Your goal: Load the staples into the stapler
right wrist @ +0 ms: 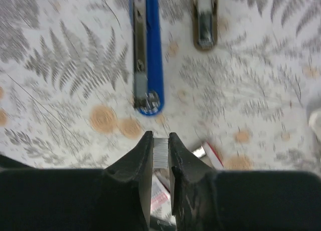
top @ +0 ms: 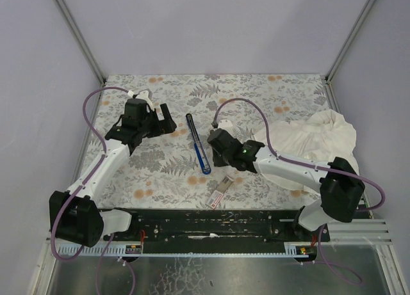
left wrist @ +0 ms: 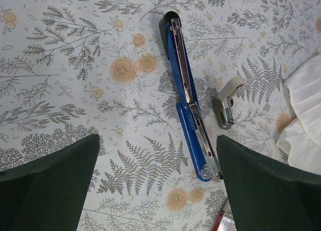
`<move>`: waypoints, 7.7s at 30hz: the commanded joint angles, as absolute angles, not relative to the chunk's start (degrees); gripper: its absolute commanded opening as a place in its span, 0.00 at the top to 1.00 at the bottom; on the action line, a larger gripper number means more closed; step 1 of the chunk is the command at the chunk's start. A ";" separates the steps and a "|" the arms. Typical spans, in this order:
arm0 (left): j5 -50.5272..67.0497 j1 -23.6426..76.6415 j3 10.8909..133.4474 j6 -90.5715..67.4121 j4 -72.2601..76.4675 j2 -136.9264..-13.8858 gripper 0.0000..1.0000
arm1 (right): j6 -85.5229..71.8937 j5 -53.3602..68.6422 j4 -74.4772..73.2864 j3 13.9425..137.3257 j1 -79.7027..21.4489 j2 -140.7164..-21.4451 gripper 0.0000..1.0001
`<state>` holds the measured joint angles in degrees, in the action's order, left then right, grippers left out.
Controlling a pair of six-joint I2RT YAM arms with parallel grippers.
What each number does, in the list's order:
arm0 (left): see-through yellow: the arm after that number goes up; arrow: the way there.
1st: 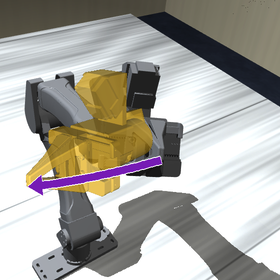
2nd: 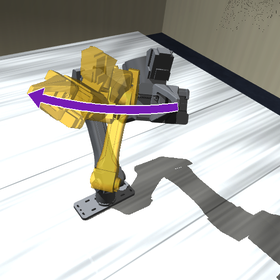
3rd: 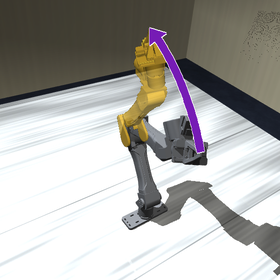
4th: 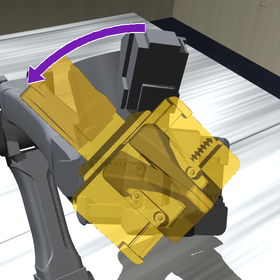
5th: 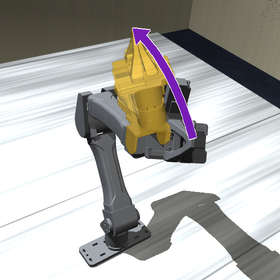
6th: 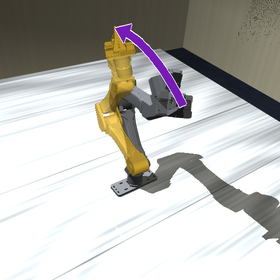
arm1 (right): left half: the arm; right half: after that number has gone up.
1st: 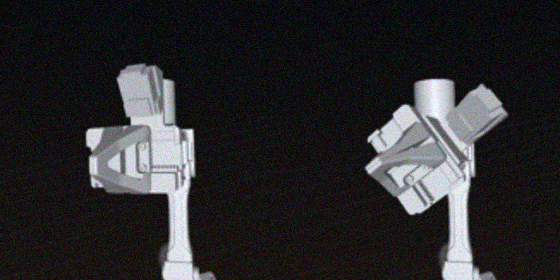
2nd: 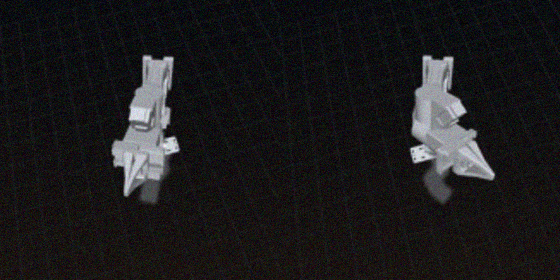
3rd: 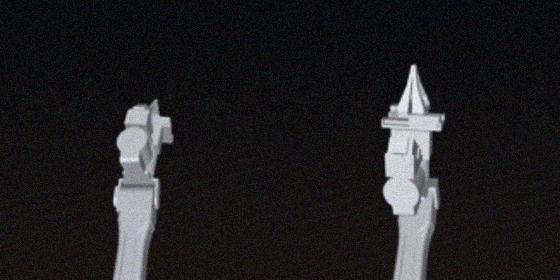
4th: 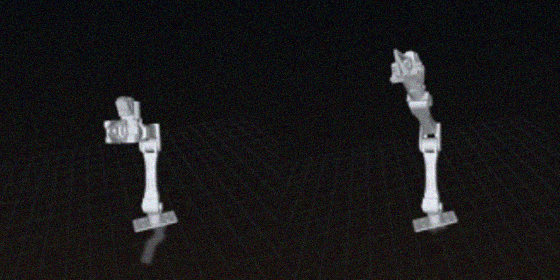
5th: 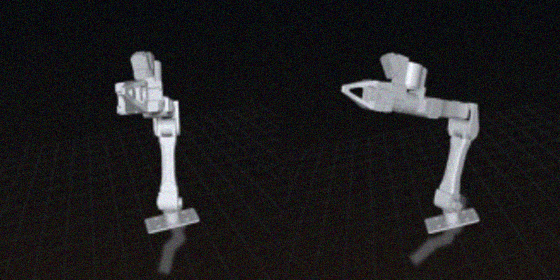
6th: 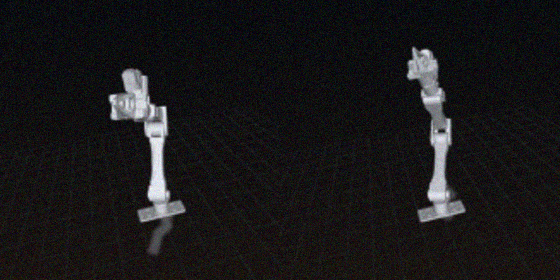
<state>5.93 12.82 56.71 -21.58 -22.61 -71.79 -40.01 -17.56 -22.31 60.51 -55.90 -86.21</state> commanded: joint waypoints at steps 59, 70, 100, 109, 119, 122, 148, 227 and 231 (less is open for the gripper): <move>11.56 7.43 55.90 -22.41 -18.13 -72.11 0.00 | -25.91 -12.98 -12.21 81.15 -50.32 -112.30 0.86; 12.18 7.06 55.88 -22.54 -18.02 -72.31 0.00 | -25.41 -13.67 -12.48 80.54 -50.33 -113.13 0.87; 19.54 7.91 53.22 -23.27 -13.27 -72.45 0.09 | -32.23 -6.60 -18.15 54.21 -44.22 -81.42 0.40; 8.23 29.98 51.41 -24.26 -13.92 -71.37 0.17 | -37.35 -5.87 -17.28 39.26 -40.29 -68.41 0.46; 0.02 52.98 50.65 -38.27 -8.43 -82.69 0.42 | -38.41 -1.62 -15.15 33.11 -33.44 -64.48 0.51; -0.66 54.84 50.93 -39.97 -7.77 -85.63 0.47 | -38.87 -1.57 -15.07 32.28 -33.31 -62.41 0.52; -5.54 59.11 53.09 -42.86 -7.72 -96.24 0.63 | -35.95 13.94 -5.02 36.84 -33.41 -76.30 0.62; -14.32 62.39 57.19 -28.74 -5.92 -105.21 0.75 | -32.94 22.32 -0.08 37.79 -33.44 -88.42 1.00; -14.68 62.82 57.29 -28.59 -6.21 -105.42 0.78 | -33.00 22.49 0.04 37.84 -33.40 -88.51 1.00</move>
